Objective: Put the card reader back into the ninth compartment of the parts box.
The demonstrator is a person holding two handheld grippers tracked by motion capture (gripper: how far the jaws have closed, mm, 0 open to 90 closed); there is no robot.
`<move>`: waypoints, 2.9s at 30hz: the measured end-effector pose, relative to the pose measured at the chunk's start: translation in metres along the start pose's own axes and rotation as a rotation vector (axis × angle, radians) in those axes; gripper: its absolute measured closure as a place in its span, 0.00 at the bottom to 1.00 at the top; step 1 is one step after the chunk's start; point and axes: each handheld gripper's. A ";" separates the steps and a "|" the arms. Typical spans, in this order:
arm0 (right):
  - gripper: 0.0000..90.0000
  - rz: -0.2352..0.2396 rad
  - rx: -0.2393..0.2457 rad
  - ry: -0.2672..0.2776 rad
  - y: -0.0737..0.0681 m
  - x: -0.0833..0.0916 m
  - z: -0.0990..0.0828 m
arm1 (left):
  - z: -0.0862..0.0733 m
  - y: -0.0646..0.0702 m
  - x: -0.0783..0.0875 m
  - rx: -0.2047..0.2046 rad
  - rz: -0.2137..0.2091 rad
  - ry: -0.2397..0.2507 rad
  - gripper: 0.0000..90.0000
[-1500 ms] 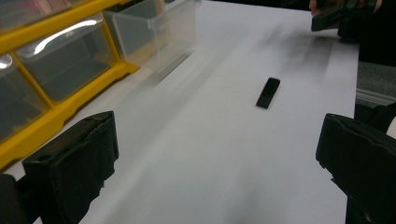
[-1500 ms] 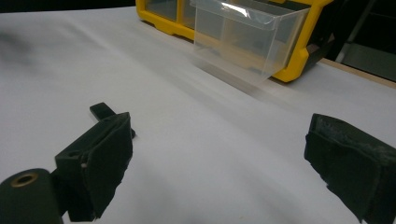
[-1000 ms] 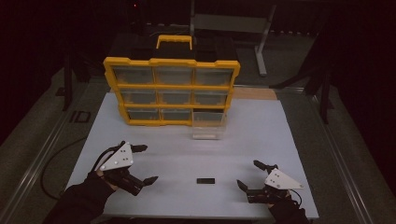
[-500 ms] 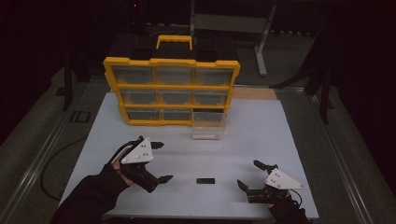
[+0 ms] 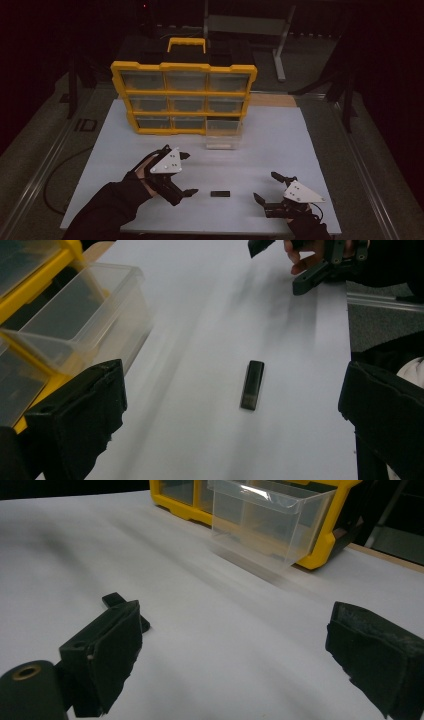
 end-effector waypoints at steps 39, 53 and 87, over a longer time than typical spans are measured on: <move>0.09 0.015 0.021 -0.010 0.001 -0.001 -0.001 | 0.000 0.023 -0.090 -0.051 -0.157 -0.110 0.02; 0.09 0.015 0.022 -0.004 0.000 -0.001 -0.001 | -0.004 0.024 -0.112 -0.083 -0.199 -0.239 0.08; 0.09 0.019 0.019 -0.009 0.000 -0.001 -0.001 | -0.002 0.028 -0.138 -0.135 -0.190 -0.433 0.65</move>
Point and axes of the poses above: each handheld gripper's, and its own axes: x roughly backward along the jaws, z roughly out of its top, y roughly to its right, and after that the axes turned 5 degrees about z, right-handed
